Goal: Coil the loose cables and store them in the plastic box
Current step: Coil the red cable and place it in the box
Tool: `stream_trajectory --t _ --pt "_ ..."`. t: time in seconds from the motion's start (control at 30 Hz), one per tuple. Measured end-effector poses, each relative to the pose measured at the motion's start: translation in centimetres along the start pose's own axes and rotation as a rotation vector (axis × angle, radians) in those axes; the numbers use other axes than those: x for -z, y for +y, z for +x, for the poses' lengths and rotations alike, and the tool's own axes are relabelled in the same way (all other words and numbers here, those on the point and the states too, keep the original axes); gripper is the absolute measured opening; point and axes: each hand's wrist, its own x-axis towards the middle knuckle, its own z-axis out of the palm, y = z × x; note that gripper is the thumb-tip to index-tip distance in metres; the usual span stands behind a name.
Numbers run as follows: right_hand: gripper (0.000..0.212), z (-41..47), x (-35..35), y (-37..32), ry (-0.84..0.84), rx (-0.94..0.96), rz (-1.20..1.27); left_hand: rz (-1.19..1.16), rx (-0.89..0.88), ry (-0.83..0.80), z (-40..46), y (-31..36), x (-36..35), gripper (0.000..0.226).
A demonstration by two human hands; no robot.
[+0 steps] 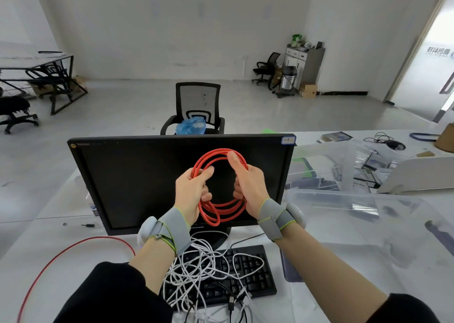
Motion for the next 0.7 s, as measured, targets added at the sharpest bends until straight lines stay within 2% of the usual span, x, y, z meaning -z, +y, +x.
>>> stream_trajectory --t 0.1,0.2,0.4,0.47,0.6,0.7 --pt "0.048 0.3 -0.1 0.5 0.089 -0.005 0.011 0.038 -0.043 -0.004 -0.1 0.0 -0.3 0.028" --pt "0.046 0.4 -0.1 0.9 0.099 -0.02 0.035 0.023 -0.038 -0.044 -0.2 0.1 -0.1 0.028" --pt "0.044 0.7 0.3 0.8 0.134 -0.08 0.138 -0.016 0.009 -0.148 -0.4 0.5 -0.4 0.012" --pt "0.045 0.7 0.4 0.7 0.15 -0.093 0.172 -0.064 0.03 -0.168 -0.5 0.7 -0.6 0.012" --pt "0.047 0.9 0.9 0.2 0.16 -0.087 0.245 -0.296 0.154 -0.188 -0.5 0.8 -0.6 0.039" --pt "0.049 1.1 1.2 -0.1 0.131 -0.079 0.252 -0.404 0.172 -0.227 -0.5 0.6 -0.2 0.028"
